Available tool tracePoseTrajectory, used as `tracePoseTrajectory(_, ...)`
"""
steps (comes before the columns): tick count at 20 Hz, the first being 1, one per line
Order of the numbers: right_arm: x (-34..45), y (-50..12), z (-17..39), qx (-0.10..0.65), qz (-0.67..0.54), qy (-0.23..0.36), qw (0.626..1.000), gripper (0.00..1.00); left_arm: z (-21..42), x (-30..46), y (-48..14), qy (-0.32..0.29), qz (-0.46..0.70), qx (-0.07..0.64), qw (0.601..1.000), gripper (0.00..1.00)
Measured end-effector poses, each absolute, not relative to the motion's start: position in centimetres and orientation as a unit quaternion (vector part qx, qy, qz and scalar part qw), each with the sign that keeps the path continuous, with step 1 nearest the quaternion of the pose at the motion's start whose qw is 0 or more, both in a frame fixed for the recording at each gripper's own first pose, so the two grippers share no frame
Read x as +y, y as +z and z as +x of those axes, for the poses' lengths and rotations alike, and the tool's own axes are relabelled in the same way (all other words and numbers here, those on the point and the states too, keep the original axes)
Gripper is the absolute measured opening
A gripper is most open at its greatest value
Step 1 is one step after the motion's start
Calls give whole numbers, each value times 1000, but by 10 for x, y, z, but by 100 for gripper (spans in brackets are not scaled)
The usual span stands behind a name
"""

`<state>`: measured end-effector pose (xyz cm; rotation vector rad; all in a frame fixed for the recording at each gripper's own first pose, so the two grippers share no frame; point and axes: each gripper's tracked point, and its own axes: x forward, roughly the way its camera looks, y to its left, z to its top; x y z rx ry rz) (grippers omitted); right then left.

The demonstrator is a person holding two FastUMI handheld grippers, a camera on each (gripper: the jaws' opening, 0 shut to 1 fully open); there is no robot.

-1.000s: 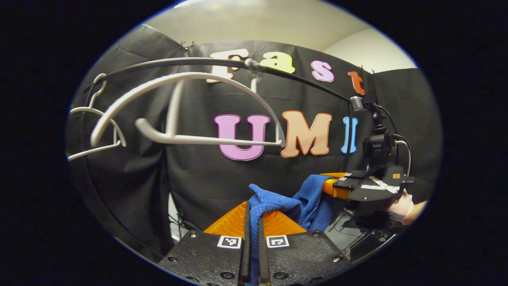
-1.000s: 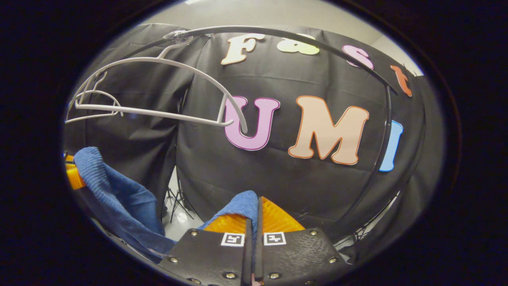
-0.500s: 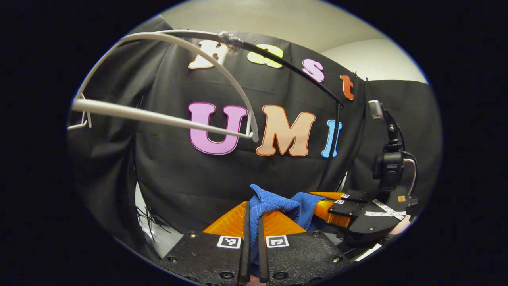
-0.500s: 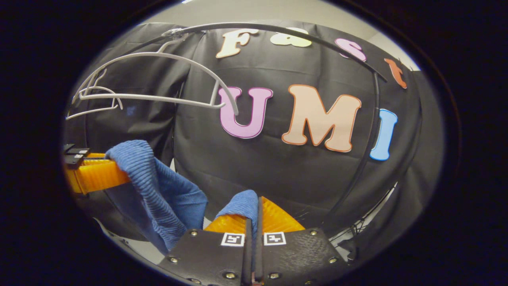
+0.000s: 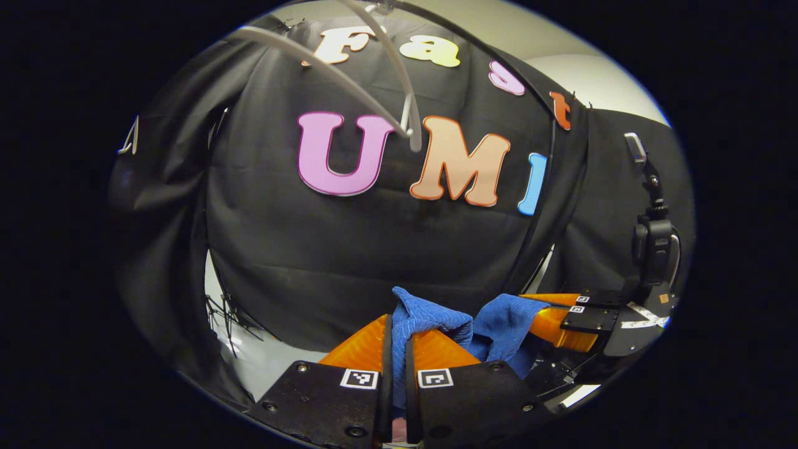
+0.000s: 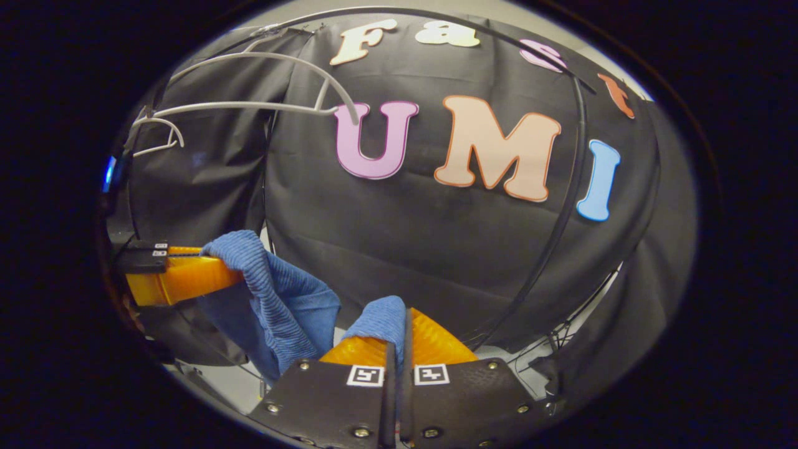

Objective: Grasp the clothes on the hanger with both hands and then place them into the laundry hamper below.

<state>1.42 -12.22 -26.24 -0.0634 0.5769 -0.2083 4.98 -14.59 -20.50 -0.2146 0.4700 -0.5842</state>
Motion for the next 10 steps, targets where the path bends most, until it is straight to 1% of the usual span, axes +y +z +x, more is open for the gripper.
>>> tracePoseTrajectory(10, -103, -337, 0, 355, -26, -82, 931, 4, 30, -140, -291, -286, -59, 321, 901, 9)
